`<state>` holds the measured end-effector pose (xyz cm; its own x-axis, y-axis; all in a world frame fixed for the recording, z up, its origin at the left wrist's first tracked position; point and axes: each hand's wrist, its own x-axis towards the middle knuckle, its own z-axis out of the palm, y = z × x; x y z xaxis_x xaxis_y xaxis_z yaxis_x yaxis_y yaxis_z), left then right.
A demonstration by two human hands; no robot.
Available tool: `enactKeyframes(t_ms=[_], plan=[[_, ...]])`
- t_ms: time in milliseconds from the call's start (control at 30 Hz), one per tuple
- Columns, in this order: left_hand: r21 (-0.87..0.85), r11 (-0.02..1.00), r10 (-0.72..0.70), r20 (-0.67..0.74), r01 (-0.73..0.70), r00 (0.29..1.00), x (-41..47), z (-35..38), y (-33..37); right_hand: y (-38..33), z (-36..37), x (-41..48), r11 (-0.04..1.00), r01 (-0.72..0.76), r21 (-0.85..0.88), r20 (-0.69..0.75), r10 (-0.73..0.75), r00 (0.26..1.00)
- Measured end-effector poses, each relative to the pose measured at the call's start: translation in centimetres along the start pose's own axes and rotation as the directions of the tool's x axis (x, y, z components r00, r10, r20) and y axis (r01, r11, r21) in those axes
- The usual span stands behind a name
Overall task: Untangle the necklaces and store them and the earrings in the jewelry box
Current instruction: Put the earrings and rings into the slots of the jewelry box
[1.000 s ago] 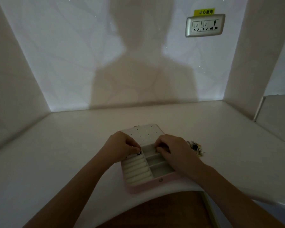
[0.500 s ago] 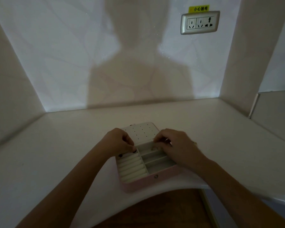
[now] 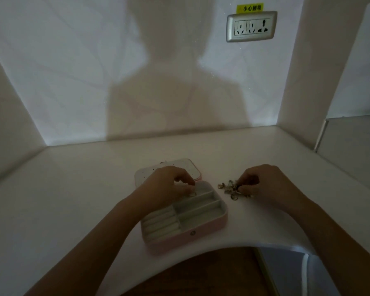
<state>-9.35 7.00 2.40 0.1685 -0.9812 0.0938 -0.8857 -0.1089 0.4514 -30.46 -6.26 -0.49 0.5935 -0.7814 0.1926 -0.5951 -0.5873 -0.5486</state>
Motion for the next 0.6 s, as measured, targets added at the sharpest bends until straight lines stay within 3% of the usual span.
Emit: enactKeyframes(t_ms=[233, 400, 600], plan=[[0.042, 0.999, 0.001, 0.068, -0.004, 0.998, 1.0, 0.3, 0.3, -0.1, 0.4, 0.8, 0.995, 0.002, 0.097, 0.081, -0.01, 0.997], [0.027, 1.0, 0.005, 0.086, -0.007, 0.996, 1.3, 0.1, 0.4, -0.7, 0.4, 1.5, 0.998, 0.033, 0.061, 0.119, -0.04, 0.992], [-0.042, 0.999, 0.004, 0.113, 0.001, 0.994, 1.8, -0.3, -0.3, -0.6, 0.5, 1.8, 0.994, 0.027, 0.11, 0.03, -0.03, 0.999]])
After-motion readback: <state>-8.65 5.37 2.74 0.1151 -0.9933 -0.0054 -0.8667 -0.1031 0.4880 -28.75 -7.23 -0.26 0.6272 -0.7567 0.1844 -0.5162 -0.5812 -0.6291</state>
